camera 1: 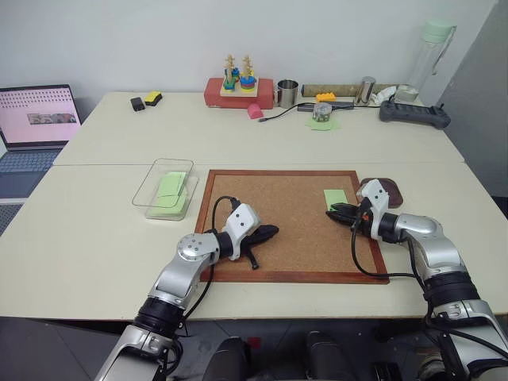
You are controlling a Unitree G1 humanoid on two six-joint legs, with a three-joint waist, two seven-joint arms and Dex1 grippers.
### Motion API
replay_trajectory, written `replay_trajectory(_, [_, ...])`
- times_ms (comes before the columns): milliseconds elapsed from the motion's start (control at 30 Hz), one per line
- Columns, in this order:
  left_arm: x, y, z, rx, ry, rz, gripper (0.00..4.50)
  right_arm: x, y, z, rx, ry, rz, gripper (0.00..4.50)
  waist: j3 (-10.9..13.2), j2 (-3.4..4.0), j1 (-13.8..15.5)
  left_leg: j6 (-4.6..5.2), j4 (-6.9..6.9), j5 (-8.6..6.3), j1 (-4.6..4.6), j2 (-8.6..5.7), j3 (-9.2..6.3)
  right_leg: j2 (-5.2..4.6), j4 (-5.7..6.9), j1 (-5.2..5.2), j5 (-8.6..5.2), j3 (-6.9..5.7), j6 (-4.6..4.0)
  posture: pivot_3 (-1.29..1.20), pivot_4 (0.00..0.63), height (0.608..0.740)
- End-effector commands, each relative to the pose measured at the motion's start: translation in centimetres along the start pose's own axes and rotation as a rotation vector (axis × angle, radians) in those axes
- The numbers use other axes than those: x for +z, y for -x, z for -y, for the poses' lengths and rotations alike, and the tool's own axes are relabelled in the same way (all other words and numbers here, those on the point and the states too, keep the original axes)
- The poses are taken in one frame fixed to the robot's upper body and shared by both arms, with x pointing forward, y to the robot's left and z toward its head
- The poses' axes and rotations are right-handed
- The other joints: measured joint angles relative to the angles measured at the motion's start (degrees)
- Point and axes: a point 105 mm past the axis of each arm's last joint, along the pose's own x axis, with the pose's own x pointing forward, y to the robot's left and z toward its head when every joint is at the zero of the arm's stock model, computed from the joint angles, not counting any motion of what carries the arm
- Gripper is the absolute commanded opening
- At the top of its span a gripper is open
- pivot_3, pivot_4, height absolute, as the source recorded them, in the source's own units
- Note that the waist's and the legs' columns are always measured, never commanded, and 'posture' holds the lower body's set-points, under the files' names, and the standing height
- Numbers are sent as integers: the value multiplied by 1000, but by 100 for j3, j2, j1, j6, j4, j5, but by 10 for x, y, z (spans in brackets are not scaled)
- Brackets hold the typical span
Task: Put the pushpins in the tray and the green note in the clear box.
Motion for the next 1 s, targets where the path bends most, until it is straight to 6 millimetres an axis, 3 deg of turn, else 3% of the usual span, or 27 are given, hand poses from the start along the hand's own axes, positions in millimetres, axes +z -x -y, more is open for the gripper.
replay_trajectory(33, [-36, 2, 14, -42, 67, -131, 0, 15, 2, -1, 16, 49, 40, 173, 0, 0, 0, 0, 0, 0, 0, 0, 0, 0, 0, 0, 0, 0, 0, 0, 150, 740])
replay_trajectory(367, [-28, 1, 5, -1, 108, -99, 0, 44, 16, -5, 56, 104, 93, 28, 0, 0, 3, 0, -6, 0, -1, 0, -4, -2, -2, -3, -1, 1, 1, 0, 150, 740])
replay_trajectory(500, [-4, 0, -4, 23, 142, -22, 0, 59, 21, -11, 78, 162, 115, 28, 2, -3, 5, 0, -4, 0, -1, 1, -6, -2, -2, -1, -1, -1, 3, 0, 150, 740])
replay_trajectory(633, [35, 1, -13, 42, 243, 121, 0, 70, 22, -22, 107, 255, 130, 28, 8, -11, 3, 0, -3, 0, -6, 2, -8, -2, -1, -5, -1, -2, 4, 0, 150, 740])
replay_trajectory(833, [90, 4, -7, -63, 491, 346, 1175, 76, 21, -40, 147, 448, 136, 0, 35, -48, 13, -1, 1, 0, -46, 4, -22, -6, -7, -23, -4, -18, 8, 0, 150, 740])
replay_trajectory(1000, [109, 2, 0, -161, 670, 443, 2115, 81, 19, -51, 165, 609, 162, 0, 37, -51, 9, -3, 4, 0, -65, -2, -23, -12, -9, -41, -5, -14, 16, 0, 150, 740])
